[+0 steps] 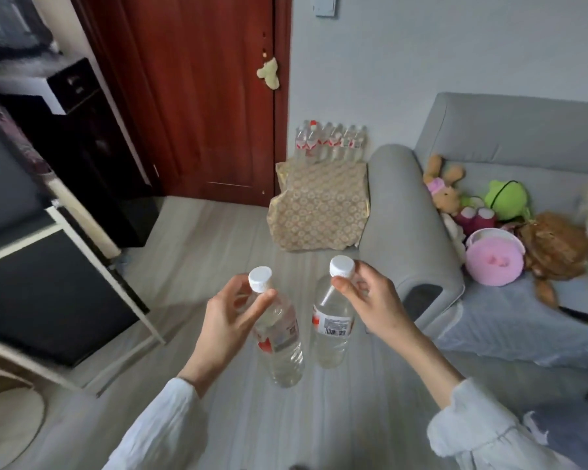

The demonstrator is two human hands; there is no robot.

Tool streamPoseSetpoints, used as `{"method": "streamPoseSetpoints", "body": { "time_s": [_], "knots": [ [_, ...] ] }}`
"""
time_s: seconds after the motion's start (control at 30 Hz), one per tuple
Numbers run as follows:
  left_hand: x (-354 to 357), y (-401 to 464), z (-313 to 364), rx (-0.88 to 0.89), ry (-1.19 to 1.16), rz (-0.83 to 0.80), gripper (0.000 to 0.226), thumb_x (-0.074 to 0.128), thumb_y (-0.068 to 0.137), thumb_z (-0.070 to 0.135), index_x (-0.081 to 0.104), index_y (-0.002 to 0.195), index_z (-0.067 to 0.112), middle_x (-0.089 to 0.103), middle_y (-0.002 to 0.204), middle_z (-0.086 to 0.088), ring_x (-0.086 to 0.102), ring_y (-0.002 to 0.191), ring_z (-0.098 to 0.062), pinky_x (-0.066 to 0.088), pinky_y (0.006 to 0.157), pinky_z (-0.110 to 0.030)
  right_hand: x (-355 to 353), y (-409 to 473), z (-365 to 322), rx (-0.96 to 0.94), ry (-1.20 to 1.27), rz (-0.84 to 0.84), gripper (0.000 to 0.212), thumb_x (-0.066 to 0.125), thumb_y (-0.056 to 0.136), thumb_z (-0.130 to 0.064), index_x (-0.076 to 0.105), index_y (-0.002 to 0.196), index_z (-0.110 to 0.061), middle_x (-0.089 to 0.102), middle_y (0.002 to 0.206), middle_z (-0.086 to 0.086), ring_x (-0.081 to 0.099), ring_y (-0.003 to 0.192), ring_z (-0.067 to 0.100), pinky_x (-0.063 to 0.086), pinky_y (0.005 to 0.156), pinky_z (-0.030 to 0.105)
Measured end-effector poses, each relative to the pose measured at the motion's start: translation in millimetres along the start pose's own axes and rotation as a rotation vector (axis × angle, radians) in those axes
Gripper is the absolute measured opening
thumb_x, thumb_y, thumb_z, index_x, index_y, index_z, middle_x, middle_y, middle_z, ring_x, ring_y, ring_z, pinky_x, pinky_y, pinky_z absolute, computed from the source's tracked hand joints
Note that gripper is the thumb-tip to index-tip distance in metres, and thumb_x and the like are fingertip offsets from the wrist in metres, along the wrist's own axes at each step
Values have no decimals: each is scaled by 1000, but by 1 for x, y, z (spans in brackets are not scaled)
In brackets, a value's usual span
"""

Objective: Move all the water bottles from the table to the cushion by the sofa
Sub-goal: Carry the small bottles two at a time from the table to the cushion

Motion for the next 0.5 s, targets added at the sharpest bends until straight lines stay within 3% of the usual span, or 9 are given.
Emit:
{"method": "streamPoseSetpoints", "body": {
  "time_s": [0.2,0.33,0.43,0.5],
  "knots": [
    [37,136,-17,13,3,-21,15,66,77,34,61,88,25,69,81,16,65,76,-1,49,70,-16,-23,125,45,51,12,12,27,58,82,-32,60,97,-10,66,93,1,62,94,17,49,87,40],
    [58,239,-38,5,28,-53,22,66,73,44,61,89,29,69,86,8,65,81,-3,50,74,-17,-27,223,75,40,-23,6,29,59,81,-34,60,100,-12,68,98,3,63,96,17,50,88,42],
    [73,324,-51,-2,35,-73,21,67,70,46,61,85,33,69,85,10,64,82,1,49,72,-14,-35,304,90,53,-15,40,21,60,83,-26,60,101,-15,66,96,-4,62,98,15,49,88,37],
    [81,380,-53,-8,44,-82,18,68,70,44,60,83,36,69,82,14,63,82,3,49,73,-12,-41,356,94,61,0,58,14,61,83,-23,59,97,-21,63,93,-11,60,95,13,48,84,26]
  ]
}}
Point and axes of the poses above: each hand's wrist, its own y-axis towards the middle knuckle, its own x-axis out of the palm, z = x × y, the point moved 5 cm from there along y, towards the middle knuckle
